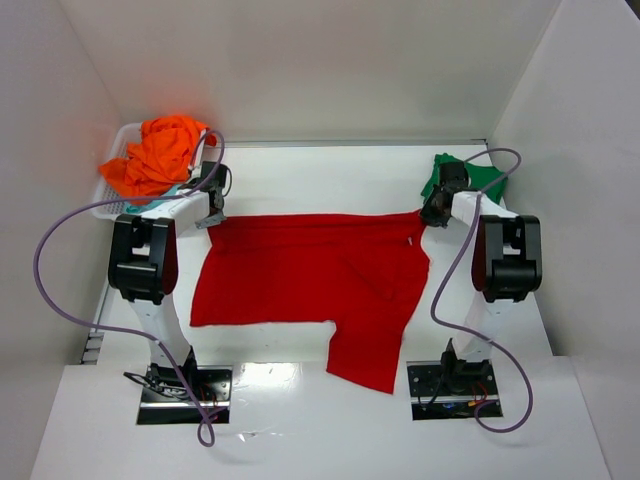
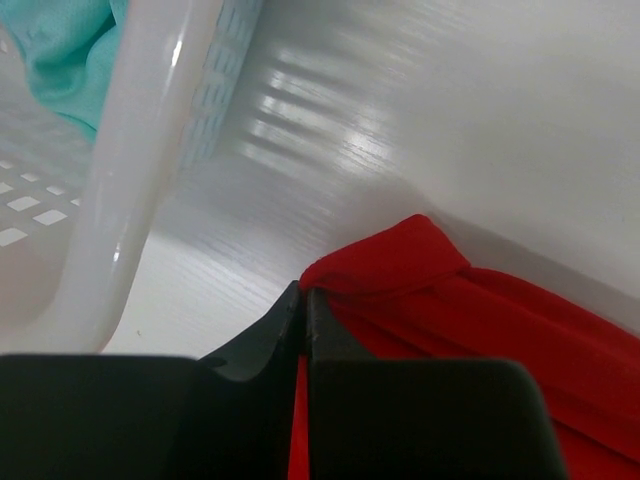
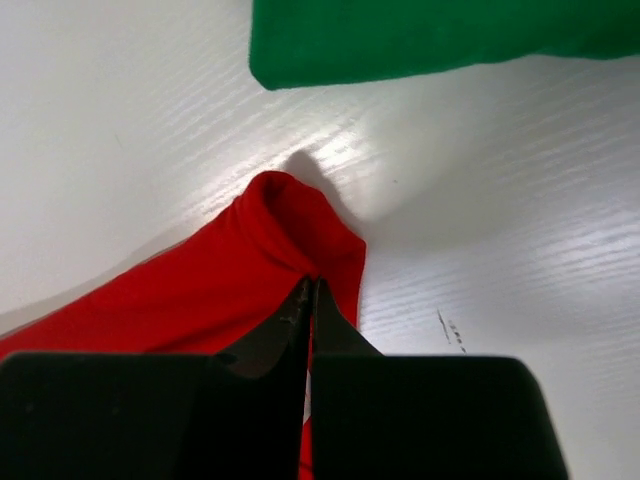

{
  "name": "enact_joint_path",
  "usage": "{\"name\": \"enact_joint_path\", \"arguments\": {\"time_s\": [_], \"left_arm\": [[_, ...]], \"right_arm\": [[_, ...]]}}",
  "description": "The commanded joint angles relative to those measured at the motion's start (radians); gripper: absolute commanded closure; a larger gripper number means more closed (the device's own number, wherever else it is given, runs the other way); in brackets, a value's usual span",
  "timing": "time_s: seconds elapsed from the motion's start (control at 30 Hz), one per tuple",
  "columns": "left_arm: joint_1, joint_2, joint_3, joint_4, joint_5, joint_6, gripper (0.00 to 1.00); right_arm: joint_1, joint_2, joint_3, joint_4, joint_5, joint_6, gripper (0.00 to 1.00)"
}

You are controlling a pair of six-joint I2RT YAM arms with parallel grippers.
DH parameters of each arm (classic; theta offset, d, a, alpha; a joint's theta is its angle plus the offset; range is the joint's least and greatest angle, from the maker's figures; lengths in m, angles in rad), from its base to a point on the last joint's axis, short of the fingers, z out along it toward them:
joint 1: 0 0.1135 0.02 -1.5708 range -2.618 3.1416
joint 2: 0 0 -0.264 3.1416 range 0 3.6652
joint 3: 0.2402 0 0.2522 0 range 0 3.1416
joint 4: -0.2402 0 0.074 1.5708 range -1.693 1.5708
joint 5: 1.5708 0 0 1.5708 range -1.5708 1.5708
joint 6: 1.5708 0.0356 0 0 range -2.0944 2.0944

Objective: Fold and stack the t-shirts

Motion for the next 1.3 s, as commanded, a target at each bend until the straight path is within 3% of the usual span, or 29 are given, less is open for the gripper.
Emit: {"name": "enact_joint_path", "arguments": {"time_s": [0.0,0.13,0.2,0.63,0.77,0.87,1.1,1.27], "left_arm": [[0.032,-0.057,0.032,0.012,-0.072,0.004,0.94],[0.032,-0.066,0.032,0.012,-0.06,0.004,0.92],[0.041,-0.075,0.032,0.012,-0.045,0.004,0.83],[0.041,-0.037,0.067,0.031,0.109,0.022,0.74],[0.041,-0.046,0.088,0.051,0.217,0.041,0.66],[0.041,-0.046,0.108,0.078,0.273,0.068,0.55],[-0.013,0.084,0.234,0.071,0.347,0.176,0.41],[-0.043,0.14,0.288,0.061,0.382,0.229,0.41]], "right_arm": [[-0.057,-0.078,-0.019,-0.002,0.077,-0.039,1.0],[-0.066,-0.078,-0.019,-0.002,0.077,-0.048,1.0],[-0.066,-0.078,-0.019,-0.002,0.053,-0.048,1.0],[-0.025,-0.078,-0.037,0.017,-0.033,-0.087,1.0],[-0.015,-0.067,-0.037,0.026,-0.043,-0.087,1.0],[-0.015,-0.067,-0.037,0.026,-0.052,-0.087,1.0],[-0.015,-0.067,-0.037,0.026,-0.052,-0.087,1.0],[-0.015,-0.058,-0.037,0.026,-0.043,-0.087,1.0]]}}
